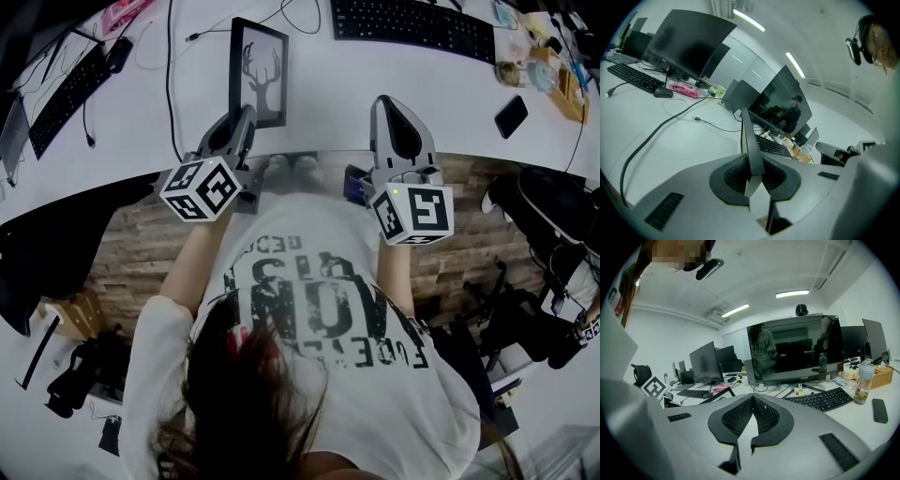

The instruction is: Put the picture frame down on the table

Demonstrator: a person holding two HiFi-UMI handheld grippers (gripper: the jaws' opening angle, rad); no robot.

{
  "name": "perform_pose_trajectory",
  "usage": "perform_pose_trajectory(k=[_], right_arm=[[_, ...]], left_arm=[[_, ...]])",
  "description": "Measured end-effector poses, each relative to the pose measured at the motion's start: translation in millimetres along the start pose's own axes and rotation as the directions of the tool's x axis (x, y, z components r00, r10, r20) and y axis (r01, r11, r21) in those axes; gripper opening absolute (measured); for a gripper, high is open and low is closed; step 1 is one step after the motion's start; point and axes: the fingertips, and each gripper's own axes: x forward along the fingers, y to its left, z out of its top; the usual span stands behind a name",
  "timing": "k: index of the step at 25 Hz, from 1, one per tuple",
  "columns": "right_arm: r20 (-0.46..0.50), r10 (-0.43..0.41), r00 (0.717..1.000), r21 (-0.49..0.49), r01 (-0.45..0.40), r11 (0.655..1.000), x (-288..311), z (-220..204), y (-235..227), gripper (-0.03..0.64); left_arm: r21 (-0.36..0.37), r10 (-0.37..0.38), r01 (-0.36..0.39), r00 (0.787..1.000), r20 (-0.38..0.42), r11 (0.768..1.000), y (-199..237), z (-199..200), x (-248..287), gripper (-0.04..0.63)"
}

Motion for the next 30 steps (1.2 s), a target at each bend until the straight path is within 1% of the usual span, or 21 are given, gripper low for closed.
perform_pose_trajectory(k=[5, 11, 13, 17, 26, 30], right_arm=[[-0.001, -0.003, 1.0, 0.003, 0.003, 1.0, 0, 0, -1, 0.0], [-0.003, -0.006, 1.0, 0.009, 0.006, 1.0, -1, -2, -2, 0.0], [-0.004, -0.006, 1.0, 0.011, 0.006, 1.0, -1, -2, -1, 0.0], [-0.008, -0.005, 1.0, 0.016, 0.005, 1.0, 0, -4, 0, 0.0], [-0.016, -0.012, 1.0, 0.021, 0.012, 1.0, -1, -8, 1, 0.0], [-0.012, -0.016, 1.0, 0.02, 0.016, 1.0, 1, -6, 2, 0.0]], left_arm=[[-0.017, -0.004, 0.004, 1.0, -0.017, 1.0, -2, -7, 5, 0.038], [-0.028, 0.01, -0.011, 0.999, -0.033, 1.0, 0, -15, 10, 0.04], [-0.019, 0.009, -0.01, 0.999, -0.036, 1.0, 0, -16, 11, 0.04], [0.025, 0.002, -0.001, 0.999, -0.055, 1.0, -2, -20, 14, 0.04], [0.028, 0.02, -0.017, 0.993, -0.112, 0.999, 0, -31, 16, 0.048], [0.035, 0.021, -0.017, 0.992, -0.124, 0.999, 3, -31, 18, 0.048]])
